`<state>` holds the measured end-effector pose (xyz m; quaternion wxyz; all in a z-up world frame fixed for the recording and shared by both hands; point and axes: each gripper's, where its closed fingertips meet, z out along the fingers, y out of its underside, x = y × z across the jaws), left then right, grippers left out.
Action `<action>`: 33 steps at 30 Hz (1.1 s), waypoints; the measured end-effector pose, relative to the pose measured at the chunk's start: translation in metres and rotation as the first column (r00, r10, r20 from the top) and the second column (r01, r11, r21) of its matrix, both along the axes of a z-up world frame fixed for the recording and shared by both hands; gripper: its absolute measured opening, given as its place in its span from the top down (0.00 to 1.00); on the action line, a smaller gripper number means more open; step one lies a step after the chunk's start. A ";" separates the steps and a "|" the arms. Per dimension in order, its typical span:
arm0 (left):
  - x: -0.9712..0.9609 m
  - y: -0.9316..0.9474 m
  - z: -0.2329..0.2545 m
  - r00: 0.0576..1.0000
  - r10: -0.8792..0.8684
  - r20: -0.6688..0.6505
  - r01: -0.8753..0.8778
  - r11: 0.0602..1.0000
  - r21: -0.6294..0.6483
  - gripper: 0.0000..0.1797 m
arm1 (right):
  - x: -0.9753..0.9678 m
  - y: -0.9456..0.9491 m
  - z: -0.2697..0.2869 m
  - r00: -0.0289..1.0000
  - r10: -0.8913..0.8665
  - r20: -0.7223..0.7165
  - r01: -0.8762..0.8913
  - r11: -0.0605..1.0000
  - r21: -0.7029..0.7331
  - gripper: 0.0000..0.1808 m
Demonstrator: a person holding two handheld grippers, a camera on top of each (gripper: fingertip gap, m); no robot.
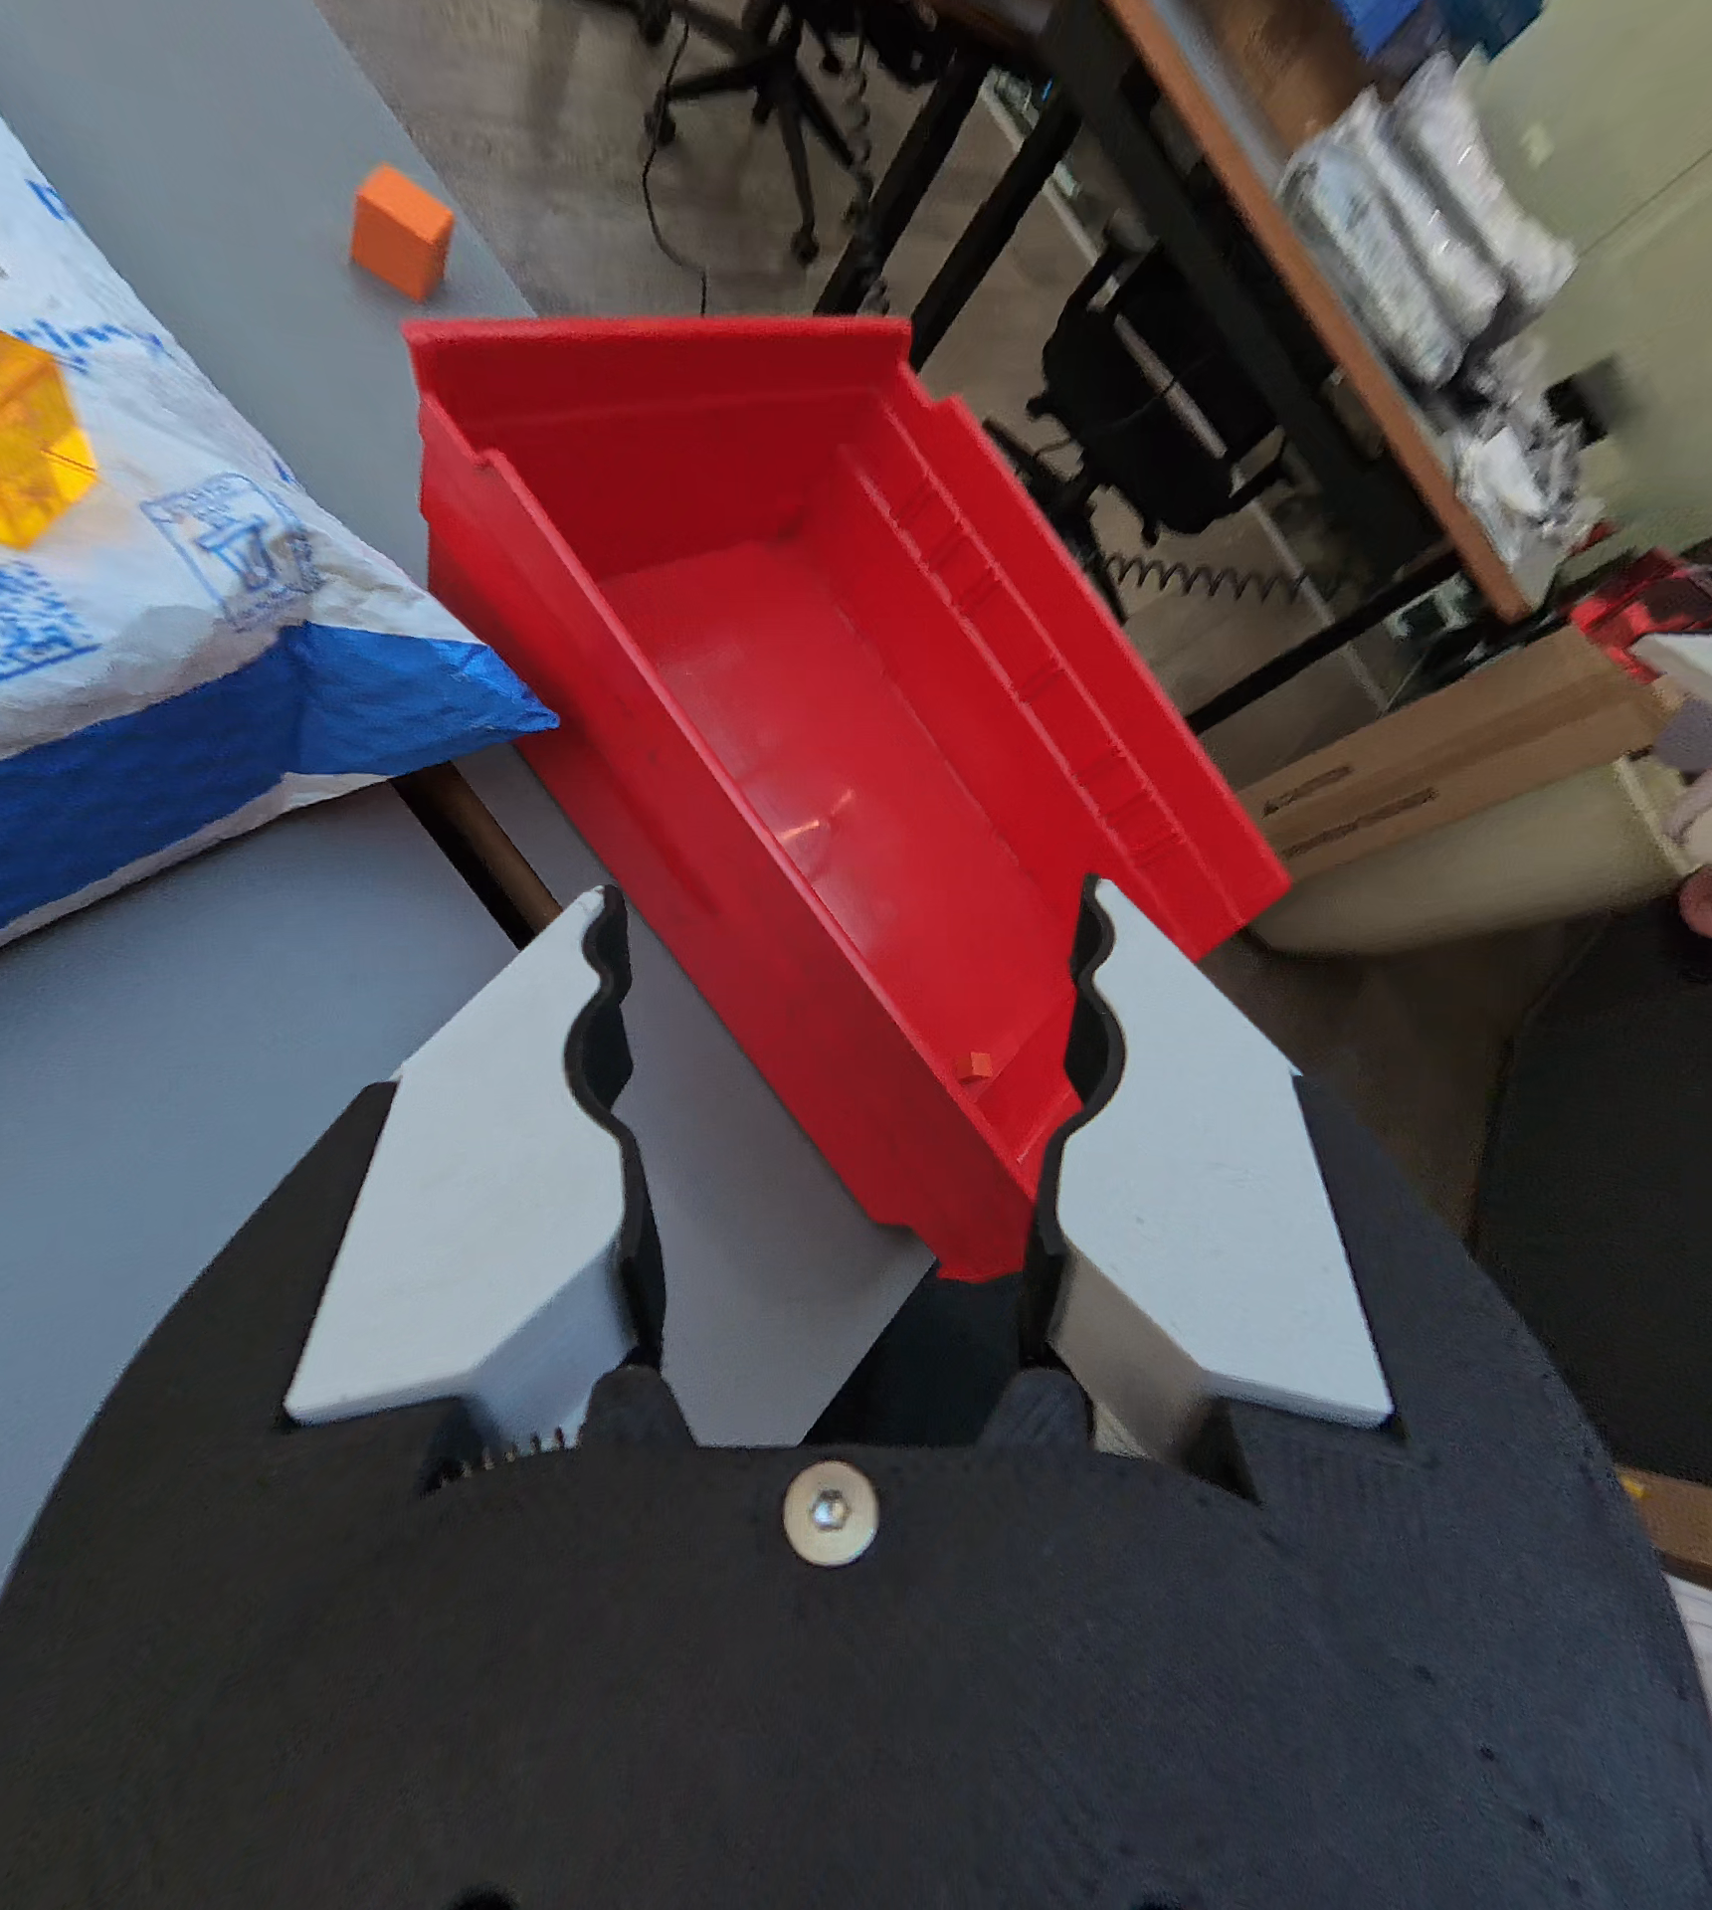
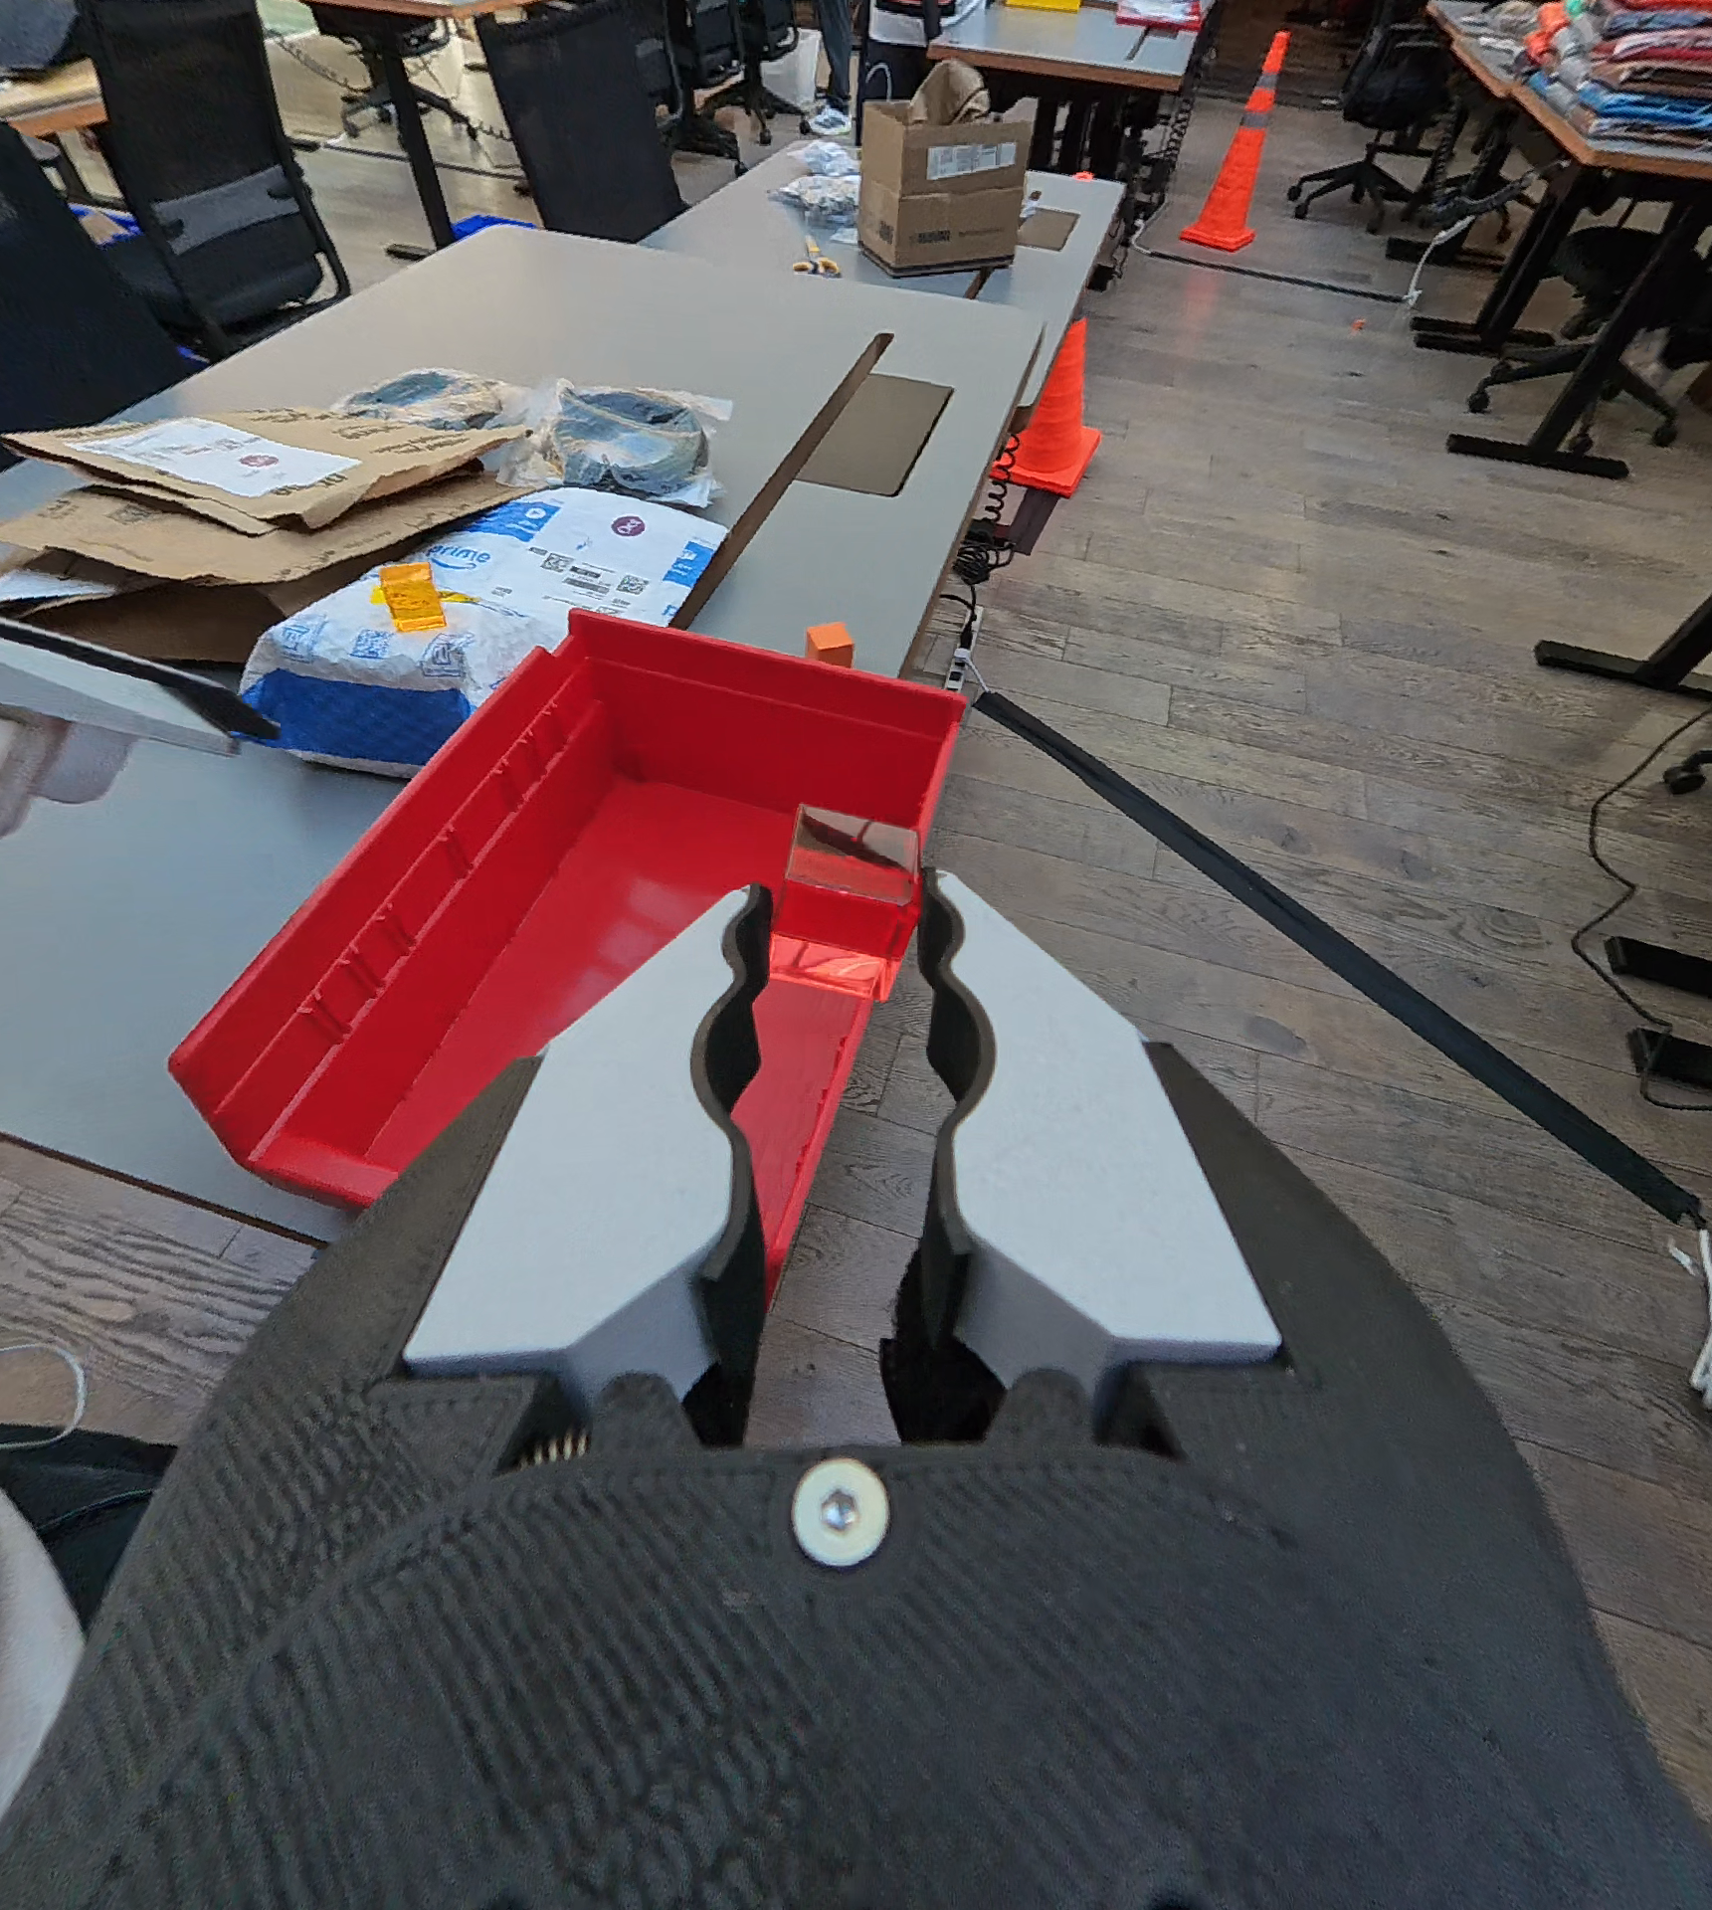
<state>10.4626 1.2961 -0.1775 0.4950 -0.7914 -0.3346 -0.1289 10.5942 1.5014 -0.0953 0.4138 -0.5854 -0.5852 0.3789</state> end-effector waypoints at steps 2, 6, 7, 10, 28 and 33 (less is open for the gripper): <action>0.004 0.021 -0.024 0.999 -0.041 0.005 0.041 0.990 -0.137 0.52 | -0.008 -0.006 -0.014 0.998 0.048 0.032 -0.048 0.999 0.003 0.85; 0.002 0.034 -0.068 0.997 -0.046 0.056 0.064 0.926 -0.372 0.58 | -0.011 -0.002 -0.030 0.985 0.148 0.085 -0.151 0.988 0.034 0.85; 0.003 0.033 -0.077 0.996 -0.056 0.066 0.079 0.902 -0.425 0.69 | -0.010 0.002 -0.034 0.981 0.171 0.097 -0.175 0.984 0.037 0.85; 0.011 0.035 -0.081 0.989 -0.055 0.140 0.116 0.873 -0.474 0.90 | -0.004 0.019 -0.045 0.963 0.240 0.123 -0.245 0.969 0.029 0.85; 0.076 -0.081 -0.078 0.947 0.284 0.151 -0.110 0.728 -0.677 0.98 | -0.030 0.047 -0.067 0.824 0.559 0.092 -0.548 0.828 -0.118 0.86; 0.067 -0.132 -0.078 0.905 0.398 0.152 -0.200 0.711 -0.674 0.99 | -0.049 0.001 -0.077 0.769 0.631 0.100 -0.616 0.774 -0.148 0.86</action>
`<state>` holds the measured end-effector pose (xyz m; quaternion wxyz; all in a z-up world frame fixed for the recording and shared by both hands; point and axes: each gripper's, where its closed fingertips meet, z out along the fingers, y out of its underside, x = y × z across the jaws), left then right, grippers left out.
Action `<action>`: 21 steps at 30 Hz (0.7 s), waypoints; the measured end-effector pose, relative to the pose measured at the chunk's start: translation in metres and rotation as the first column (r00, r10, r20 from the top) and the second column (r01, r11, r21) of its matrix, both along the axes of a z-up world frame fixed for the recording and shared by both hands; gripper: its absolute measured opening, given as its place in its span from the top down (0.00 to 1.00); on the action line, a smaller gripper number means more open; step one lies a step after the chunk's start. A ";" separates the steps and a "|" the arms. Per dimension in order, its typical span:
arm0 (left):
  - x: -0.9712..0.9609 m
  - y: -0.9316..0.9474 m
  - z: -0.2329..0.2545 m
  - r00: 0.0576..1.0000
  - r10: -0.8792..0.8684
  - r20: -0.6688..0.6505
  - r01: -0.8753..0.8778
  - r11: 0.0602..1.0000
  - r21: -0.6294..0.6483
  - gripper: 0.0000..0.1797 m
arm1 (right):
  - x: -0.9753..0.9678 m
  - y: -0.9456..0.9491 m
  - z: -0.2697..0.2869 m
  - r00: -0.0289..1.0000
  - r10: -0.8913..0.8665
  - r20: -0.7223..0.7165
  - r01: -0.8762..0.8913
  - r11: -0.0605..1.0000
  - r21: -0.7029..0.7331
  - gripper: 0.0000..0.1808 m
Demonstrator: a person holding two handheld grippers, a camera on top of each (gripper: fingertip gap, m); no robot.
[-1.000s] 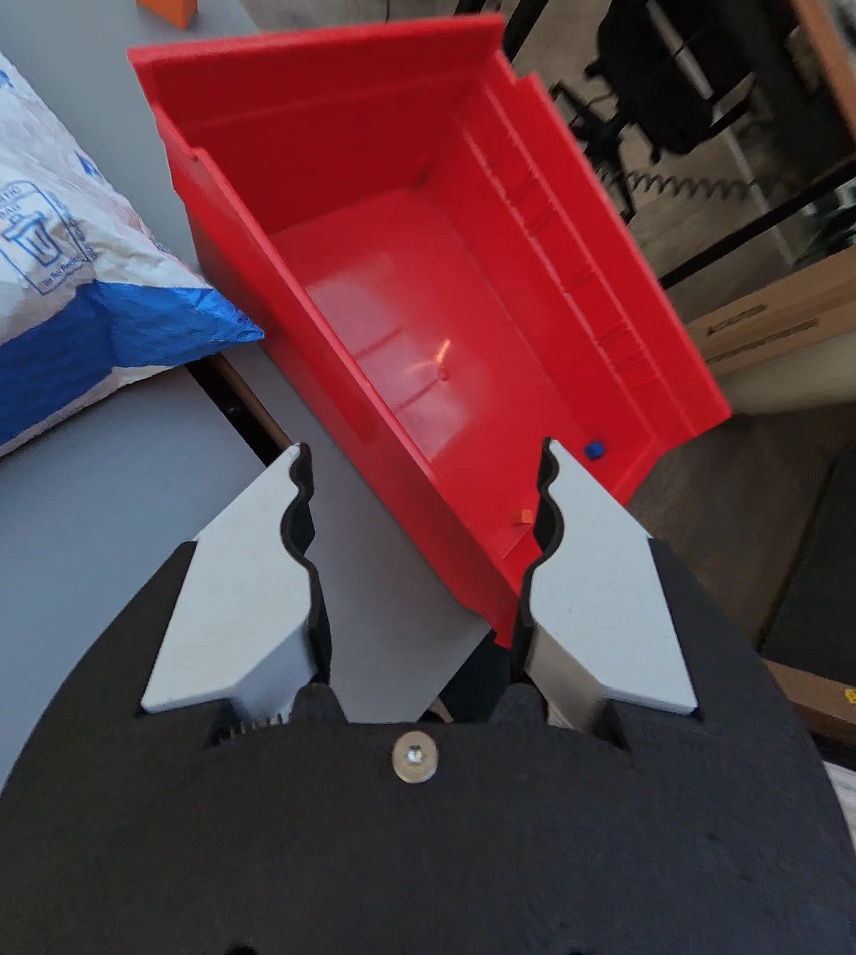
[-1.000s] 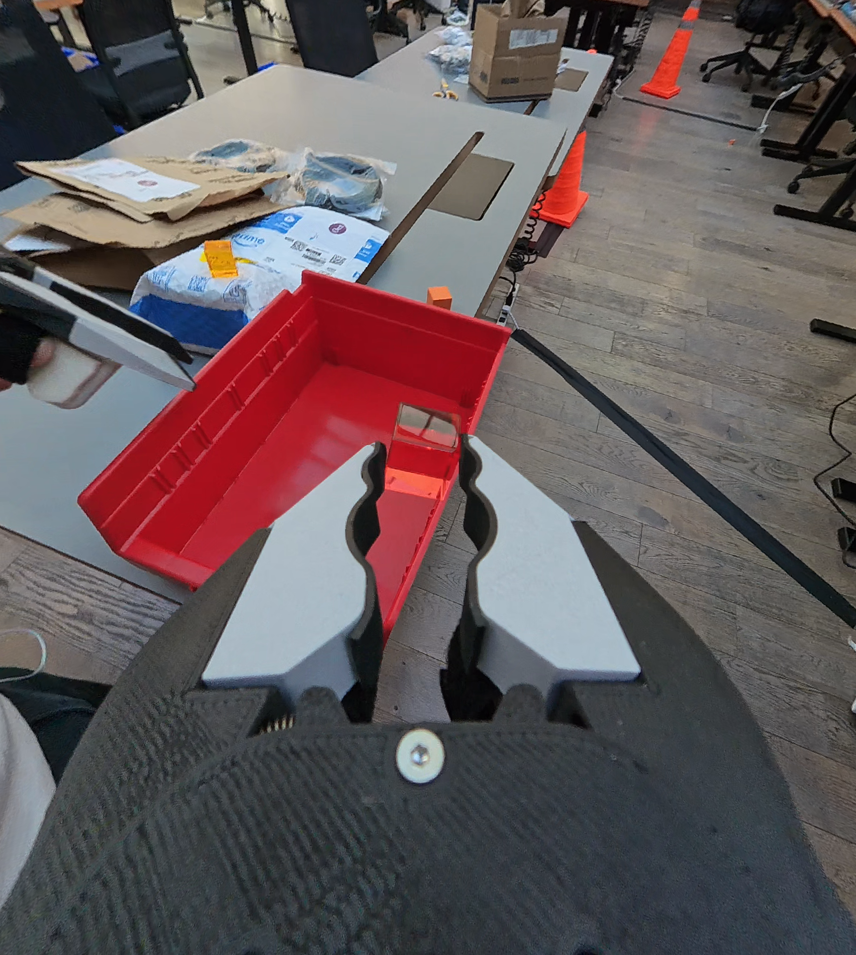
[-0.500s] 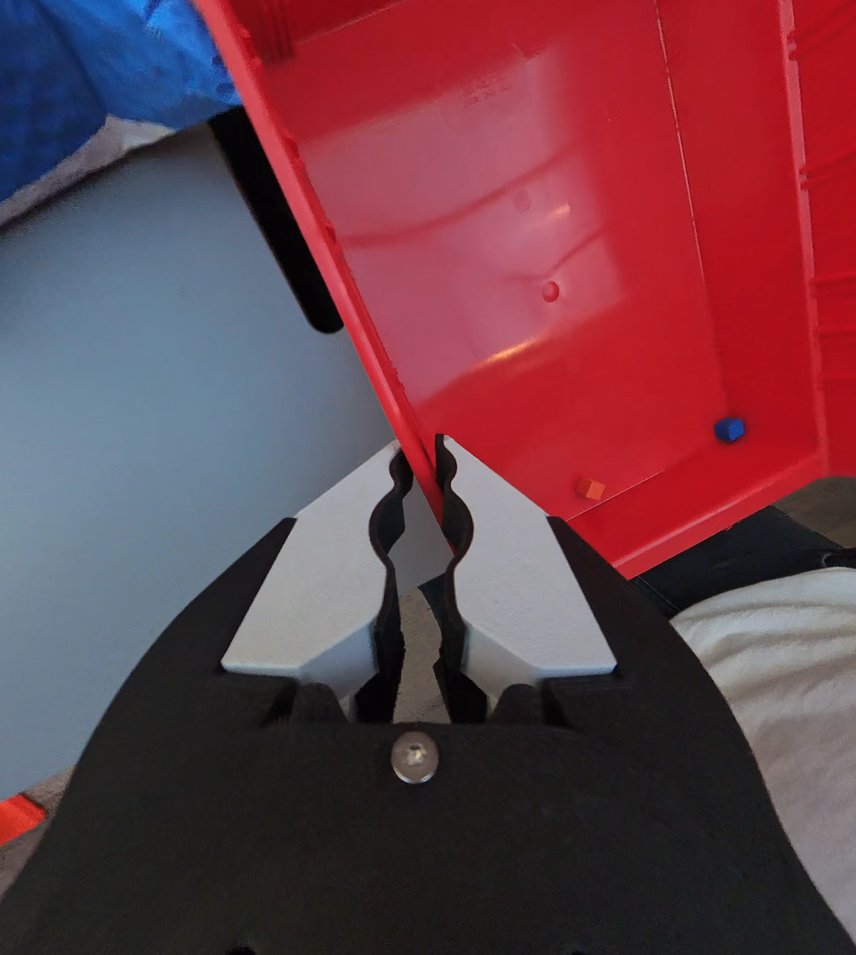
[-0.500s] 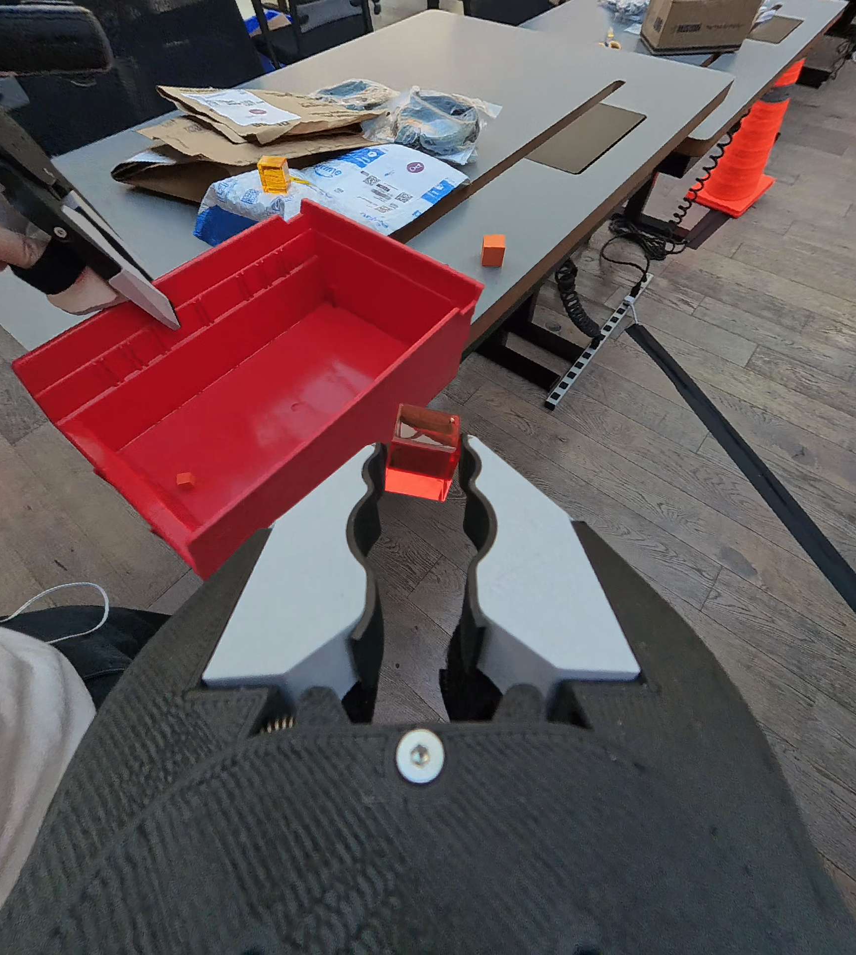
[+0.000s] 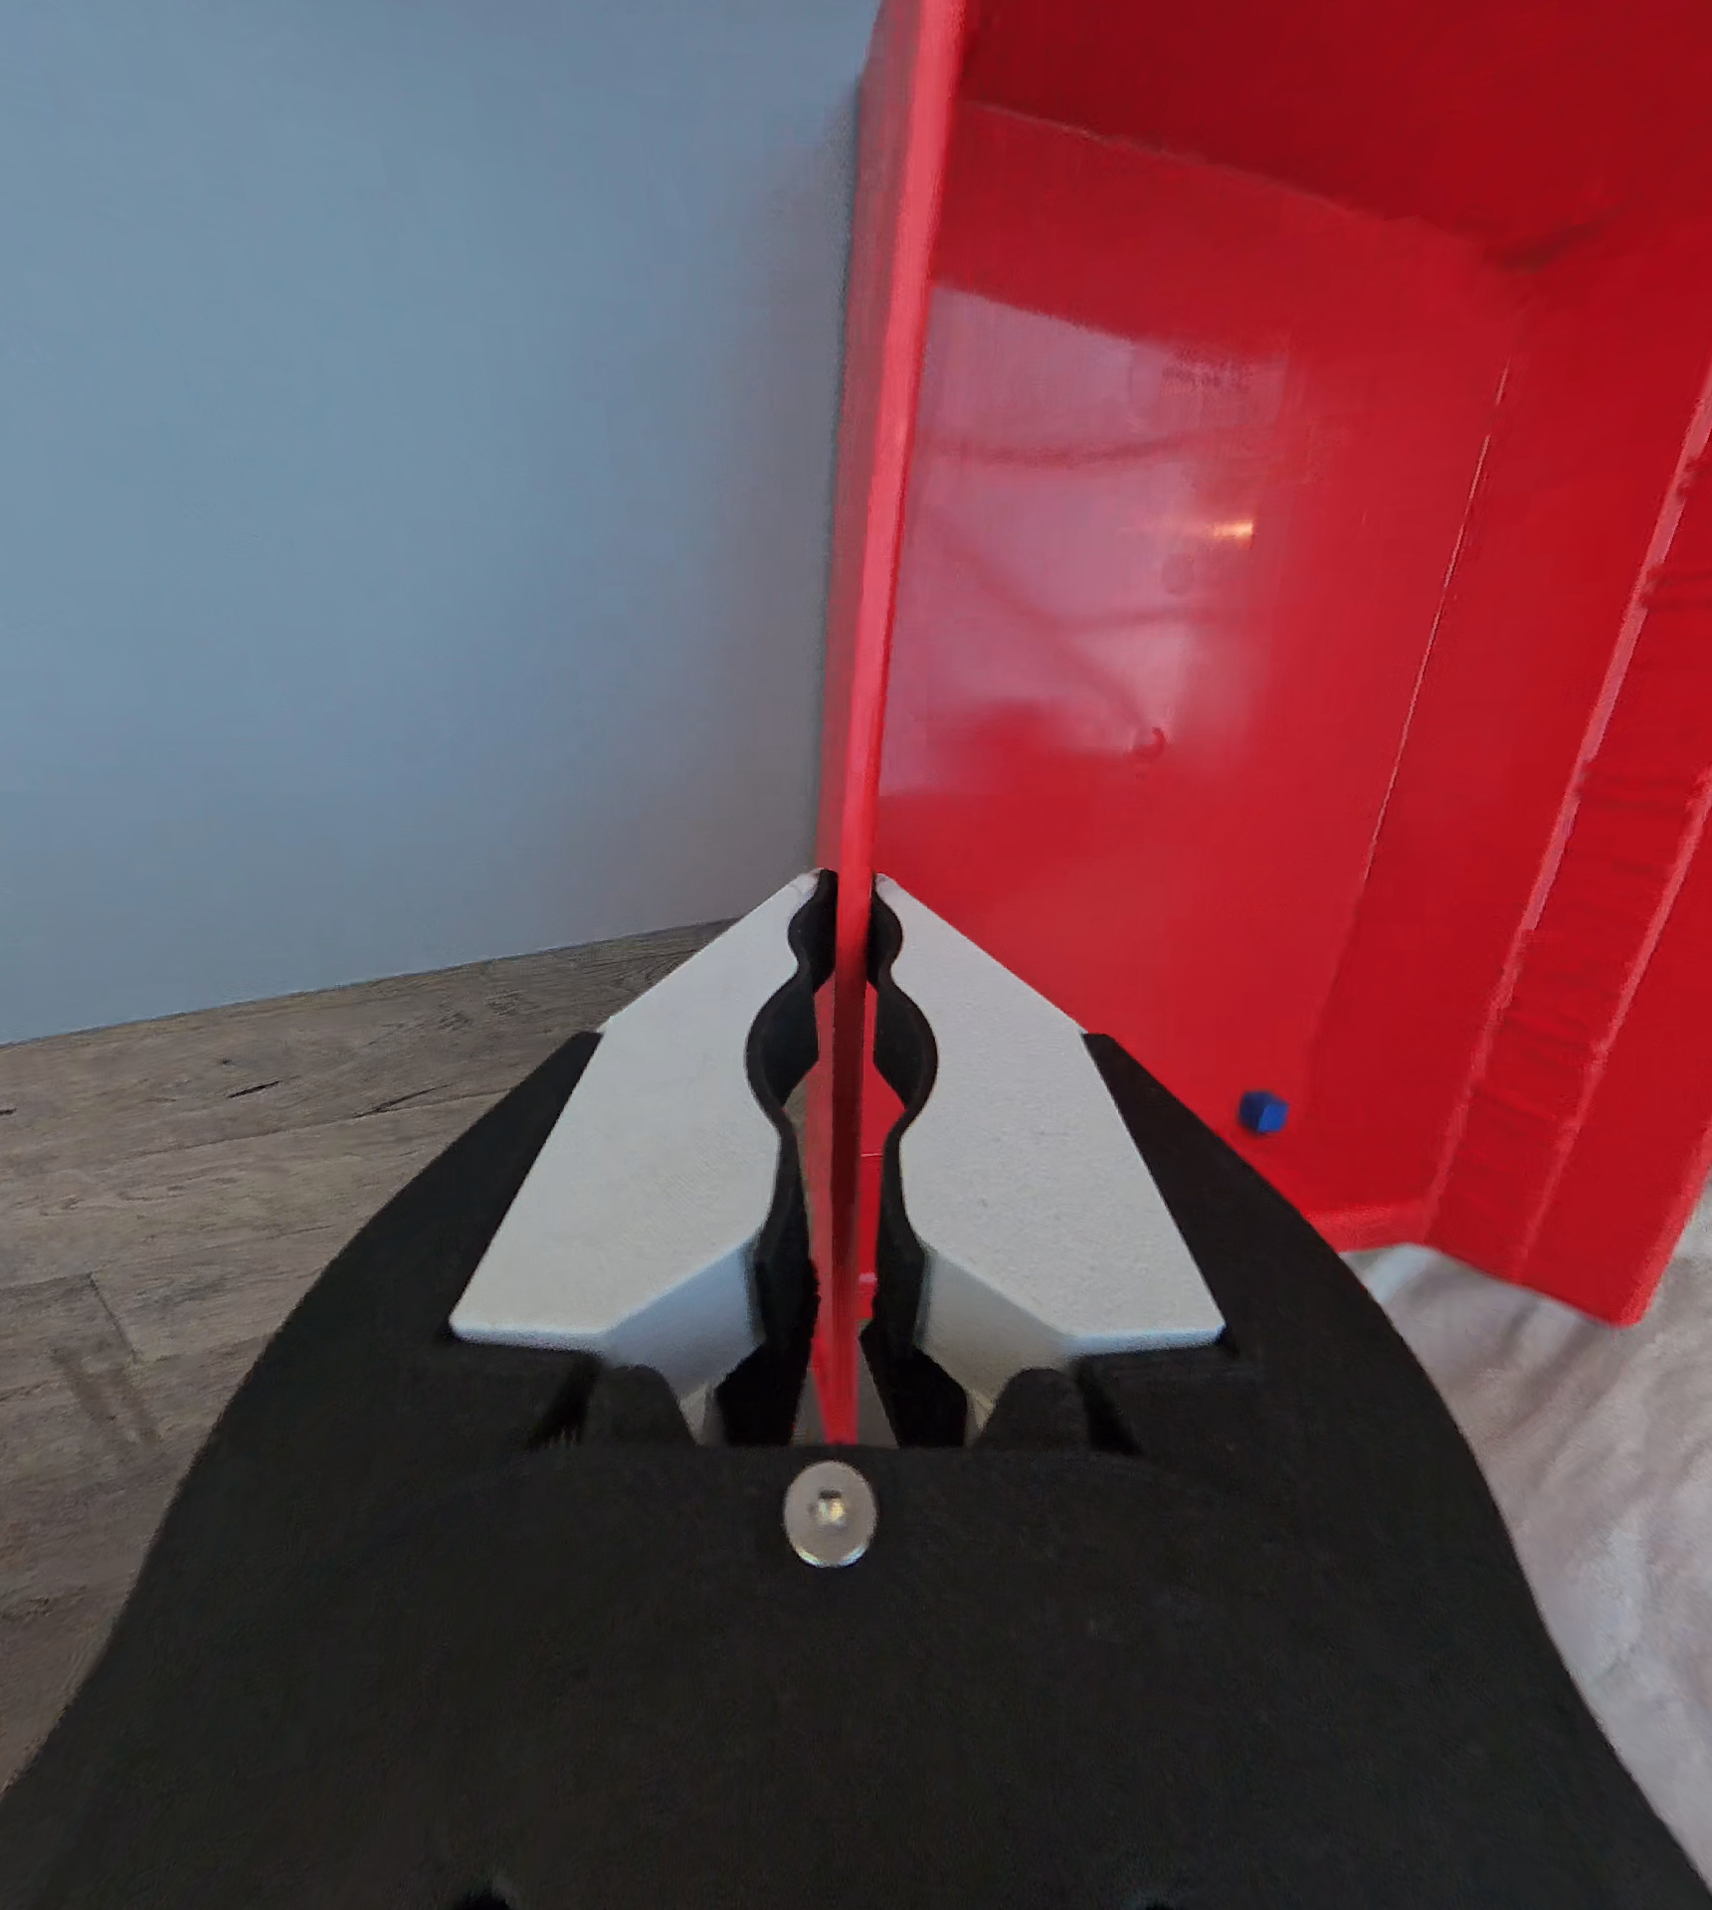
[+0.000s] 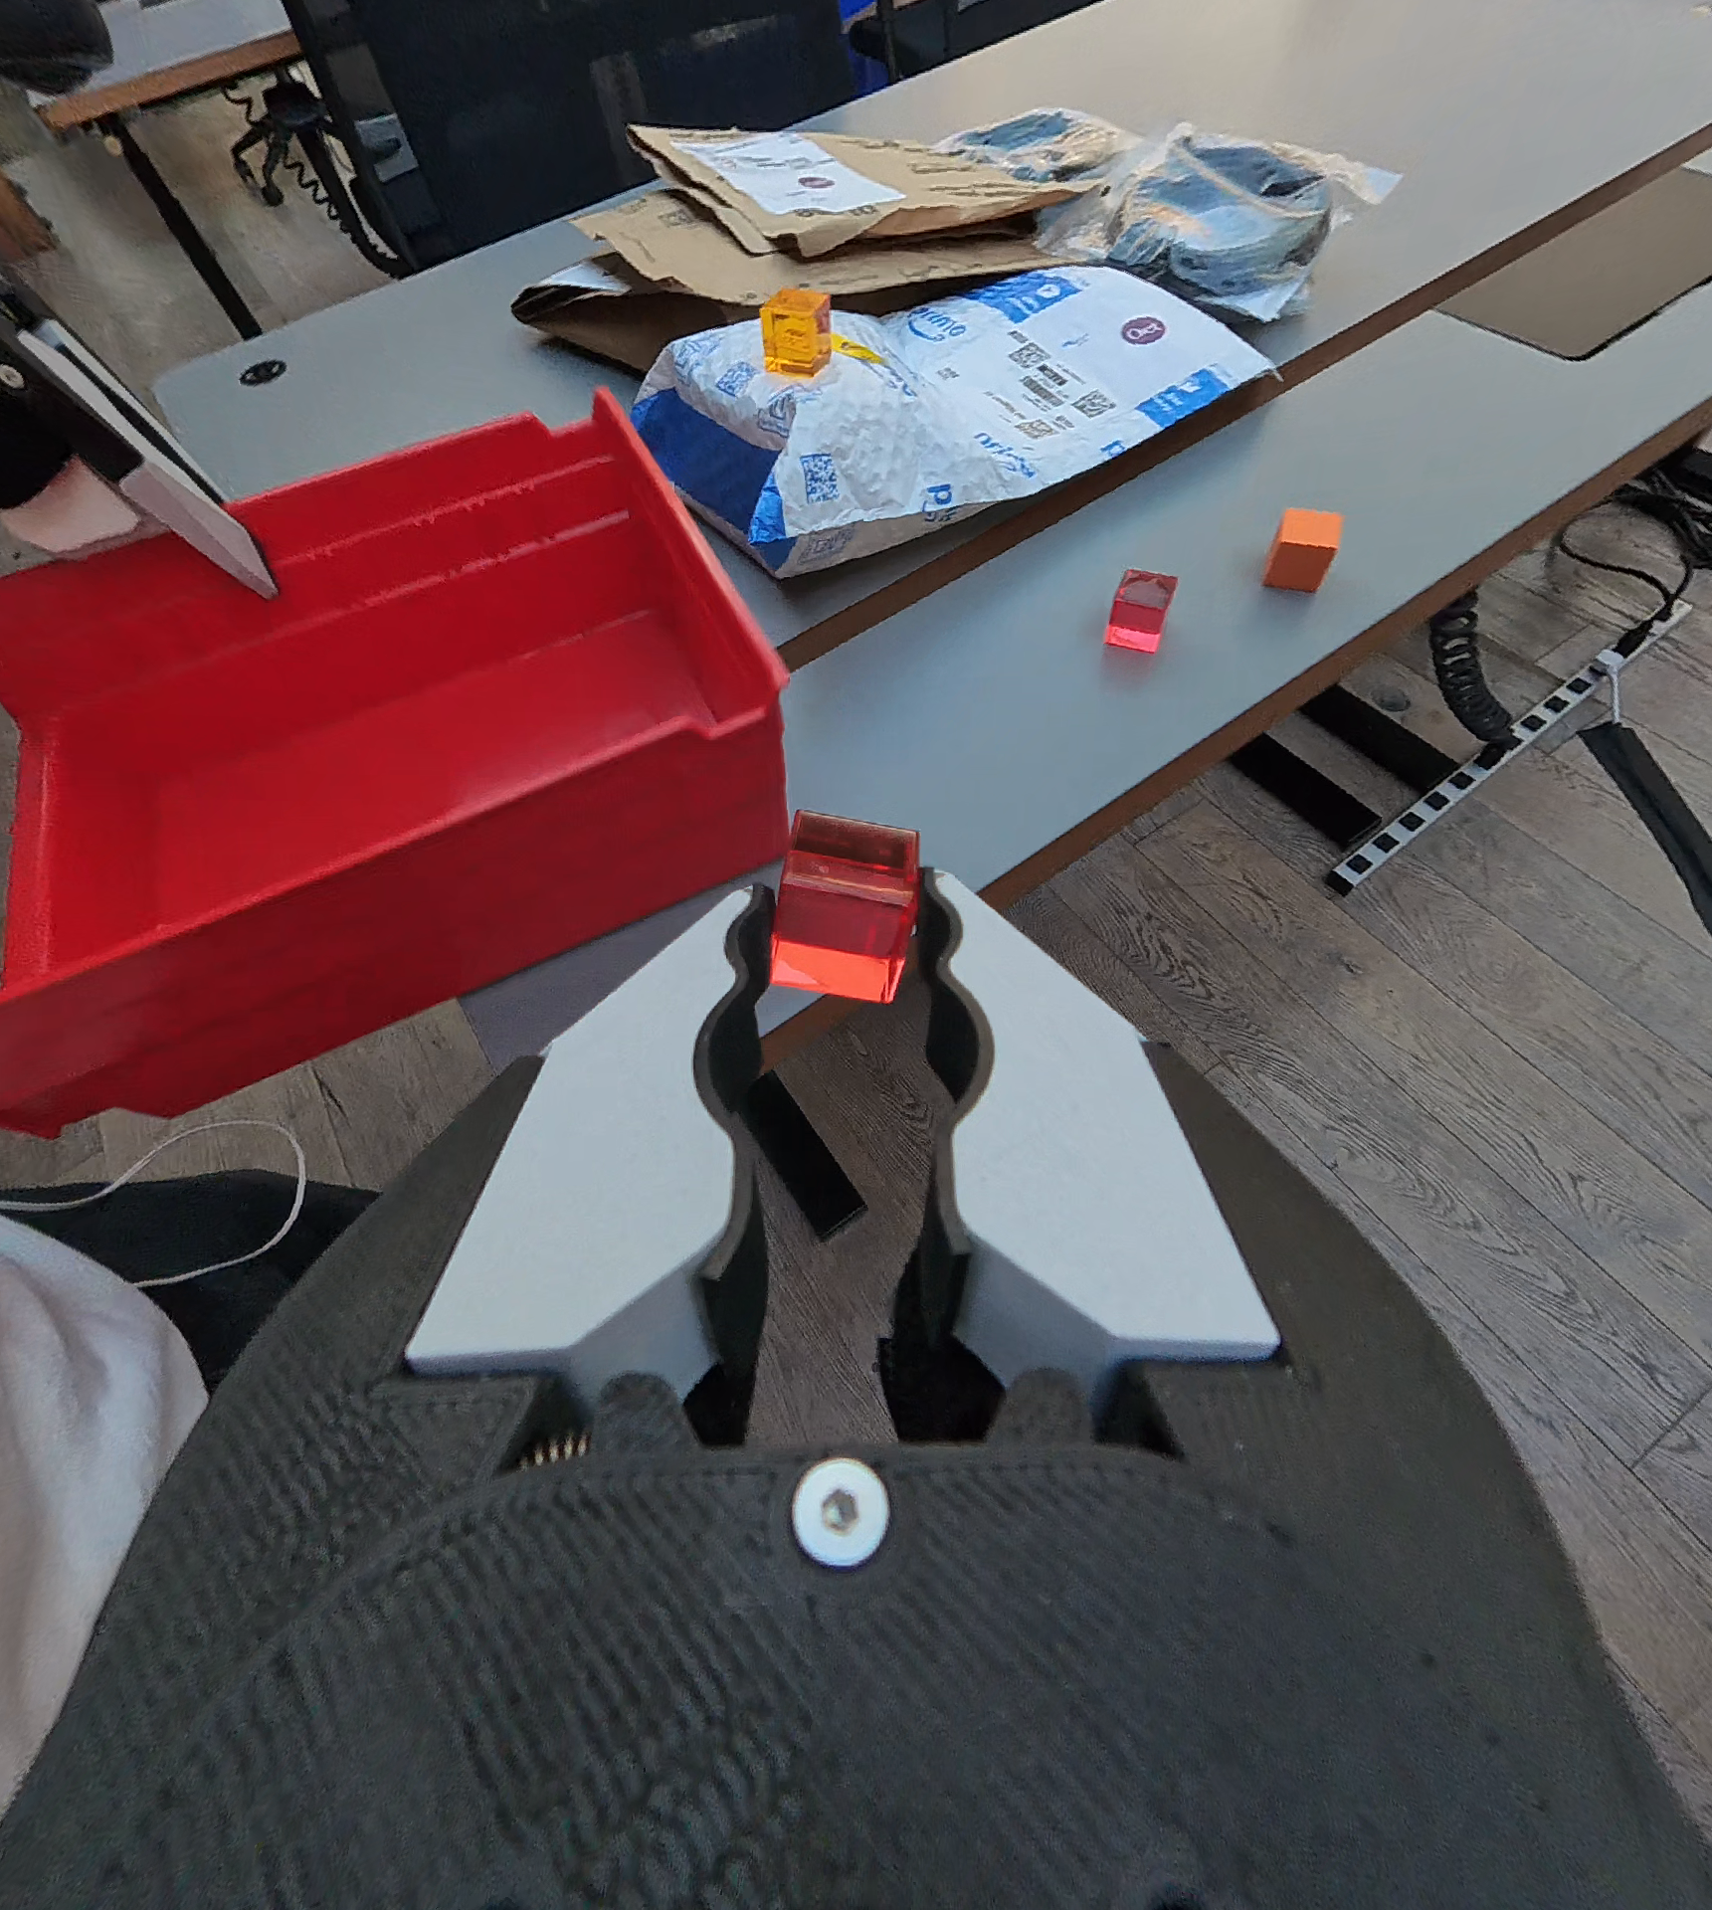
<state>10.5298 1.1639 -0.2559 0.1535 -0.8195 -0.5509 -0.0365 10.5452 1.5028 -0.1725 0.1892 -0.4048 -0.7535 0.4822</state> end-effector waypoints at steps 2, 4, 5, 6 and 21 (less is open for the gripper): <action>0.001 -0.037 0.002 0.999 0.038 -0.001 -0.038 0.999 -0.028 0.99 | -0.008 -0.015 -0.006 1.000 0.027 0.010 -0.027 0.999 0.030 0.86; 0.000 -0.079 0.003 0.991 0.134 0.013 -0.134 0.991 -0.008 0.99 | -0.018 -0.028 -0.012 0.999 0.029 0.022 -0.030 0.999 0.040 0.86; -0.003 -0.101 0.003 0.980 0.196 0.020 -0.196 0.980 0.013 0.98 | -0.024 -0.036 -0.014 0.999 0.026 0.027 -0.026 0.999 0.031 0.86; -0.007 -0.125 0.003 0.965 0.261 0.025 -0.261 0.965 0.033 0.98 | -0.030 -0.044 -0.016 0.999 0.023 0.034 -0.024 1.000 0.016 0.86; -0.100 -0.308 0.004 0.741 0.672 -0.024 -0.661 0.734 0.157 0.95 | -0.126 -0.180 -0.040 0.996 0.060 0.060 -0.063 0.997 0.048 0.86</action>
